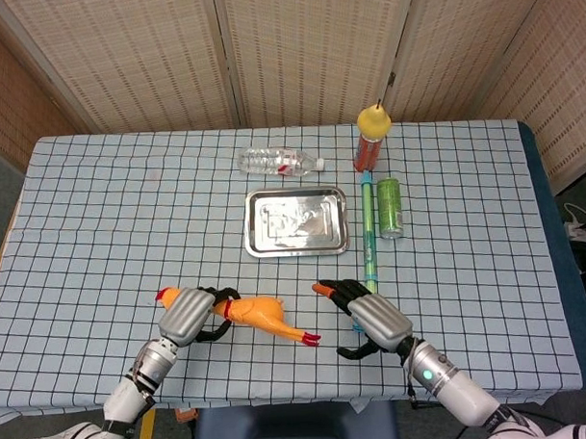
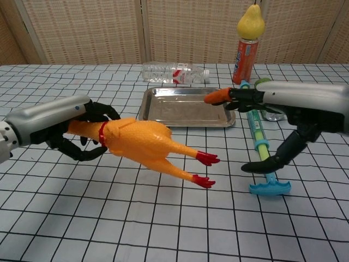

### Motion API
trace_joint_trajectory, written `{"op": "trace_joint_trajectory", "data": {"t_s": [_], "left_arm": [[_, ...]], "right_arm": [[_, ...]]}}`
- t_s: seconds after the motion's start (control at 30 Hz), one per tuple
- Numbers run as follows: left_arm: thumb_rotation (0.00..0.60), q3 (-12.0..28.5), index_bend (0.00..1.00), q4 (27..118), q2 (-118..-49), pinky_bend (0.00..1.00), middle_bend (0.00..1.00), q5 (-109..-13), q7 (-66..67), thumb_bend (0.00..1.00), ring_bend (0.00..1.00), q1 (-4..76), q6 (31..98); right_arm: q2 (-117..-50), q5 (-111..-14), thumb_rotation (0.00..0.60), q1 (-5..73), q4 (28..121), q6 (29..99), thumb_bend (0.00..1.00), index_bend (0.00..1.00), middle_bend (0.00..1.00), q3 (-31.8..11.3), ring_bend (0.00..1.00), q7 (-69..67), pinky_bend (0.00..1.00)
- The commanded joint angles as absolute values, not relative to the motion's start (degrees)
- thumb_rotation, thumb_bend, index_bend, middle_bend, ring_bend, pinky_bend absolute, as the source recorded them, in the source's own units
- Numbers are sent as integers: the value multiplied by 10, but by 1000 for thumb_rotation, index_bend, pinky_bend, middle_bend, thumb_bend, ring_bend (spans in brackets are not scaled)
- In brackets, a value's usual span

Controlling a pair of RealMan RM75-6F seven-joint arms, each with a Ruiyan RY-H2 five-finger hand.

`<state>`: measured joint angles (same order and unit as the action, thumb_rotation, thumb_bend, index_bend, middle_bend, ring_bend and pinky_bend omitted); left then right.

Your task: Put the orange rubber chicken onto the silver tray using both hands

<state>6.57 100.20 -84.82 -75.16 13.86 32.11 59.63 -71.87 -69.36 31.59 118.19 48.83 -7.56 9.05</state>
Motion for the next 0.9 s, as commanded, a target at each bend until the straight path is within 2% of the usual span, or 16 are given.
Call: {"op": "trace_joint_trajectory", "data": {"t_s": [0.03,0.17,0.37,0.47,0.57,0.63,0.77,0.87,0.9], "left_arm": [[600,77,823,1029,-862,516,646,-727,175,724,460,334,597],[600,80,823,1039,-868,525,648,-717,193,724,461,340,596],[600,92,824,1057,-894,549,655,-674,250,725,468,351,617],[600,96,824,1059,-901,553,655,-660,251,726,470,353,623],[600,99,824,1062,-903,553,656,-649,252,726,472,356,624],[600,100,824,1067,-902,553,657,-643,251,726,472,357,626],[600,100,824,1083,-899,561,656,-639,238,730,473,357,625],[600,98,824,1094,-892,564,656,-636,231,730,475,359,620],[600,98,824,1096,-891,564,656,-636,230,730,475,360,620]], "right_arm": [[-740,-644,600,346,1193,482,218,0,0,-92,0,119,0],[-745,-616,600,358,1195,483,226,0,0,-97,0,128,0],[-749,-492,600,414,1200,468,240,0,3,-112,0,146,23],[-748,-459,600,431,1197,464,241,47,99,-107,50,148,187],[-744,-436,600,445,1191,449,241,163,188,-103,170,141,329],[-744,-437,600,449,1184,434,241,244,245,-105,219,122,366],[-745,-458,600,447,1160,389,241,271,268,-119,233,59,380],[-753,-488,600,441,1145,390,250,405,362,-124,354,35,541],[-758,-497,600,439,1143,399,265,502,432,-123,446,34,664]]}}
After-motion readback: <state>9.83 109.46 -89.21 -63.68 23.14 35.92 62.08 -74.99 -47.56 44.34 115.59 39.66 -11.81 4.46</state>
